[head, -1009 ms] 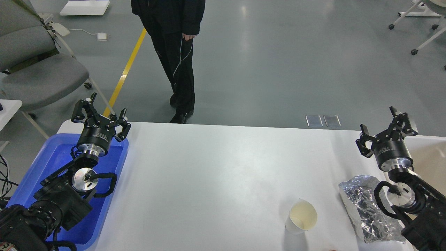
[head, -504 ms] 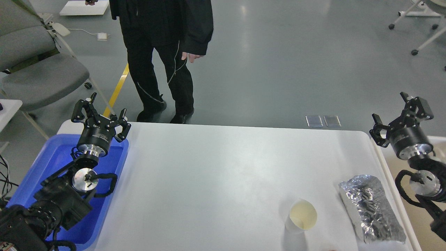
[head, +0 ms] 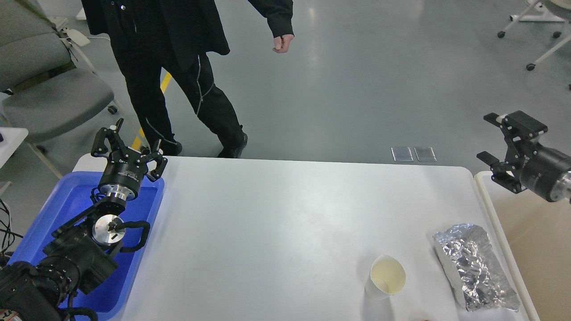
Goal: Tidy desktop
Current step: 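Raise the right gripper and swing it outward above the table edge, then lower the open right gripper toward the white paper cup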
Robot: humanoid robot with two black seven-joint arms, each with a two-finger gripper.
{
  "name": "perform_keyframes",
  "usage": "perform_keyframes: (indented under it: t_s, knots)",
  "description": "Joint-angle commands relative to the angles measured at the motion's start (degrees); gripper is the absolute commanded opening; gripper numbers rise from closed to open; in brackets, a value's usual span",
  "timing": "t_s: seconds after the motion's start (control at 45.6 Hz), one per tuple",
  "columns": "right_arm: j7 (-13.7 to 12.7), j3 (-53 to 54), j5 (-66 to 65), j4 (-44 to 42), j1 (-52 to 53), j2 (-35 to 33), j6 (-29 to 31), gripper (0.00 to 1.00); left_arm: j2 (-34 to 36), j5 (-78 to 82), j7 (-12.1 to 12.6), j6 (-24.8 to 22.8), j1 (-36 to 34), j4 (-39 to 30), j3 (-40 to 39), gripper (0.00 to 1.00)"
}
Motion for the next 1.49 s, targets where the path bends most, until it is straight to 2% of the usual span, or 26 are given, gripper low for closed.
perform_keyframes:
  t_s: [0.0, 0.088, 0.263, 0.504, 0.746, 0.965, 1.096, 1.25, 1.469]
  knots:
    - [-0.8, -4.2, -23.8, 11.1, 1.0, -9.3, 2.3, 1.0, 0.0, 0.1, 0.0, 0.0, 0.1, 0.0, 0.0, 1.0]
    - [-0.8, -4.9, -29.3, 13.2, 0.6, -9.4, 2.4, 1.0, 0.0, 0.0, 0.0, 0.0, 0.0, 0.0, 0.0, 1.0]
    - [-0.8, -7.6, -32.5, 16.9, 1.2, -8.7, 2.9, 1.0, 0.0, 0.0, 0.0, 0.0, 0.0, 0.0, 0.0, 1.0]
    - [-0.7, -18.9, -51.8, 16.0, 1.6, -6.5, 2.1, 1.0, 0.0, 0.1, 0.1, 0.0, 0.1, 0.0, 0.0, 1.0]
    - [0.7, -23.7, -54.5, 16.2, 2.5, -0.8, -2.7, 1.0, 0.0, 0.1, 0.1, 0.0, 0.0, 0.0, 0.0, 1.0]
    - [0.6, -27.0, -55.2, 13.5, 6.0, 4.6, -3.8, 1.0, 0.0, 0.0, 0.0, 0.0, 0.0, 0.0, 0.0, 1.0]
    - [-0.7, -31.5, -55.8, 11.5, 9.5, 8.1, -3.7, 1.0, 0.0, 0.1, 0.0, 0.0, 0.1, 0.0, 0.0, 1.0]
    - [-5.9, -35.2, -55.4, 6.5, 11.2, 12.8, -3.7, 1.0, 0.0, 0.1, 0.0, 0.0, 0.0, 0.0, 0.0, 1.0]
    - [-6.3, -35.3, -55.5, 4.8, 10.0, 13.5, -3.7, 1.0, 0.0, 0.0, 0.0, 0.0, 0.0, 0.0, 0.0, 1.0]
